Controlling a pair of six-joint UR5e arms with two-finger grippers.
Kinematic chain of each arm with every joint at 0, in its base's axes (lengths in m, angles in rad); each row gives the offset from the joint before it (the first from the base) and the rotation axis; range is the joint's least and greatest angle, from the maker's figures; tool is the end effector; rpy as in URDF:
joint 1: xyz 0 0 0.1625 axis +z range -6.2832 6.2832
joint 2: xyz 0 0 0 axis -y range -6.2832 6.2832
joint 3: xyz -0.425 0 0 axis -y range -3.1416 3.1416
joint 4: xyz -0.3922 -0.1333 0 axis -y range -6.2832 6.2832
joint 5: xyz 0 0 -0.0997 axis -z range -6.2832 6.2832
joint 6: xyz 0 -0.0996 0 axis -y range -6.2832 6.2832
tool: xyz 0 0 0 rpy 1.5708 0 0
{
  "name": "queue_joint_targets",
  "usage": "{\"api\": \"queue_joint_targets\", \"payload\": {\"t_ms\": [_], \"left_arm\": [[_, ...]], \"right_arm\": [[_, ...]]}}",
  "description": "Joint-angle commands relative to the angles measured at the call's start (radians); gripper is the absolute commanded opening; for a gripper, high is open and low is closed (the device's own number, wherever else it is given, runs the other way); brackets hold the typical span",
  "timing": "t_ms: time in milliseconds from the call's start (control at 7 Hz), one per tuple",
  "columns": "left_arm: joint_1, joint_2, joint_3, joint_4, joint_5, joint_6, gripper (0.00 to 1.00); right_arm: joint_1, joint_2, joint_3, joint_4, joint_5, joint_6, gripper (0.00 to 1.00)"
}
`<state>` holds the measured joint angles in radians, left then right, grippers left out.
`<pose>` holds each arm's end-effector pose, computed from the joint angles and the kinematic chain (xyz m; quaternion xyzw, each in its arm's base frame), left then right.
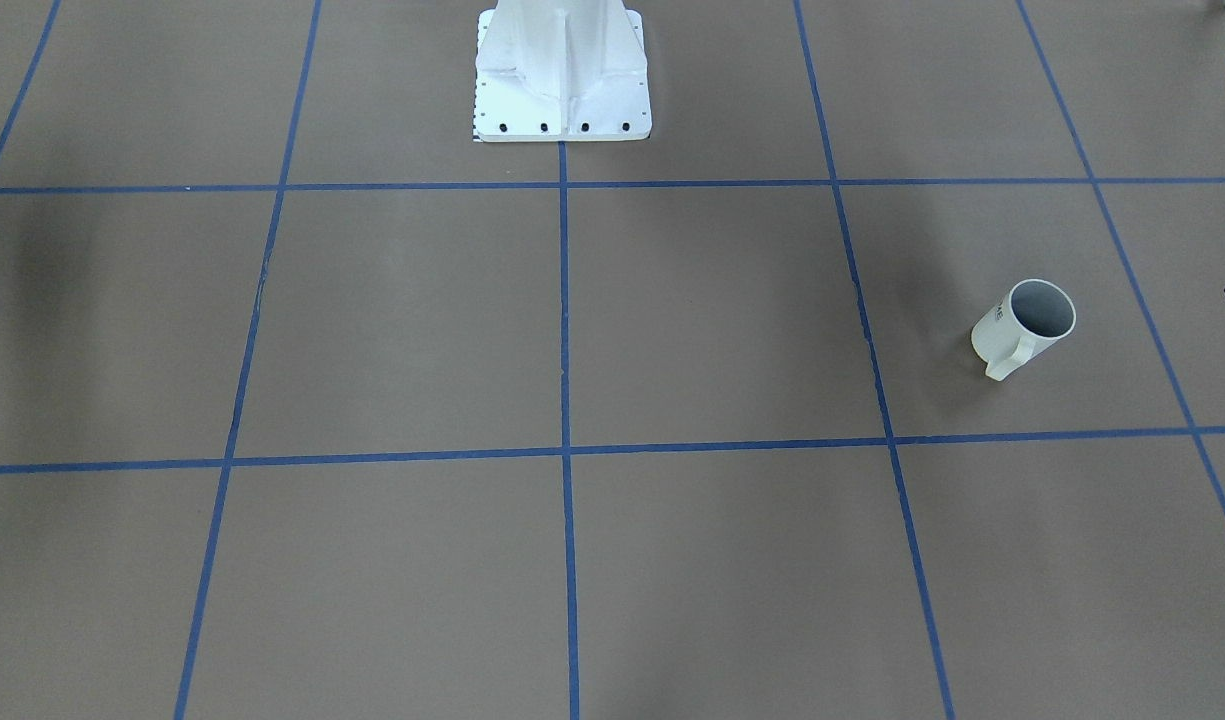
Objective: Left arm hands cup to right arm to dump lemon
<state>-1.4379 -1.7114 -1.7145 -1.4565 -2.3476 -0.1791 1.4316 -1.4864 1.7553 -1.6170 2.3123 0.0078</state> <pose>0.0095 -0.5499 0.5264 0.0190 0.3850 0.0108 0.9227 -0.0078 -0.5315 0.5314 0.0768 -0.3667 -0.1010 0.9216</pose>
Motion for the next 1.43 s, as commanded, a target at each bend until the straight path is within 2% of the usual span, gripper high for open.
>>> {"api": "queue_joint_targets", "payload": {"t_ms": [0, 1000, 1286], "left_arm": [[-0.001, 0.001, -0.002, -0.004, -0.005, -0.008, 1.0], [-0.001, -0.007, -0.008, -0.004, 0.002, -0.006, 1.0], [-0.071, 0.01, -0.006, -0.031, -0.036, 0.0, 1.0]], "right_arm": [[0.0, 0.003, 0.001, 0.005, -0.001, 0.0, 1.0], [0.0, 0.023, 0.0, 0.006, -0.002, 0.001, 1.0], [0.006, 0.023, 0.006, 0.008, -0.001, 0.001, 1.0]]}}
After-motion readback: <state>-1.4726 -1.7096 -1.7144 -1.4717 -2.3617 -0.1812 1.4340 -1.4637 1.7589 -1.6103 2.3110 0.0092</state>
